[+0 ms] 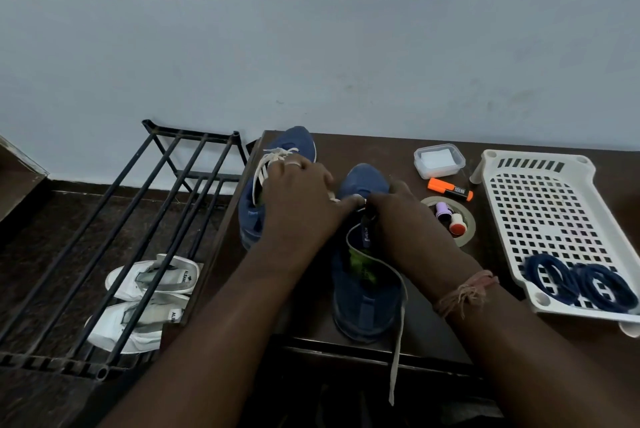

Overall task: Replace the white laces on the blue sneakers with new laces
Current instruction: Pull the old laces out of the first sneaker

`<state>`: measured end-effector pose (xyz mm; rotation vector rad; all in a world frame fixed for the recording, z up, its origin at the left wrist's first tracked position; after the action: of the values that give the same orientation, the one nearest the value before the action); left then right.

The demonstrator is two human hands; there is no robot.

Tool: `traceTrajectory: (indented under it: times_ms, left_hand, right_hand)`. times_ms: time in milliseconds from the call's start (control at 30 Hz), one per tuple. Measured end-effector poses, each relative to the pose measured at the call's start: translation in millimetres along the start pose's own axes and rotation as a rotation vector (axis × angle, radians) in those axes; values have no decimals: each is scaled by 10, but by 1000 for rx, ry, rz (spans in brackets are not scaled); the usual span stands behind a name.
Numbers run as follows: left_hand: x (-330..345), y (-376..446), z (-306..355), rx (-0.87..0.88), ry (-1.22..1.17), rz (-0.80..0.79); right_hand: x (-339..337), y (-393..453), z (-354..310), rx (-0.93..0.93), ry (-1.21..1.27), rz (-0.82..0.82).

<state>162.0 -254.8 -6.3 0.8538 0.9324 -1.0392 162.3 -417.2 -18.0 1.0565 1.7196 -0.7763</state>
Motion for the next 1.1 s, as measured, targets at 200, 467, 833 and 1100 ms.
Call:
traceTrajectory:
  times_ms: [200, 467, 833, 1100]
  left_hand:
    - [77, -75, 36, -52, -210, -261]
    - [55, -26, -27, -110, -264, -305]
    - [40, -30, -21, -115, -270, -317]
    - [35, -44, -31, -119, -297, -337]
  right_hand:
    - [69, 47, 13, 30, -22, 110]
    - [-102, 68, 238, 216, 45, 230]
    - [-203, 116, 164, -50, 154, 180]
    - [-65, 76, 86, -131, -100, -38]
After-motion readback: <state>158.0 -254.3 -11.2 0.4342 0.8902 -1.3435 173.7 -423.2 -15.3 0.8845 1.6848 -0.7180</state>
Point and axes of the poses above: each hand's wrist, its own y-axis towards the middle knuckle, its own x-axis out of the palm, z = x × y, the point moved 1 cm from there along y, towards the middle knuckle, and after that the axes turned 7 degrees about -x, right-handed, at the moved point
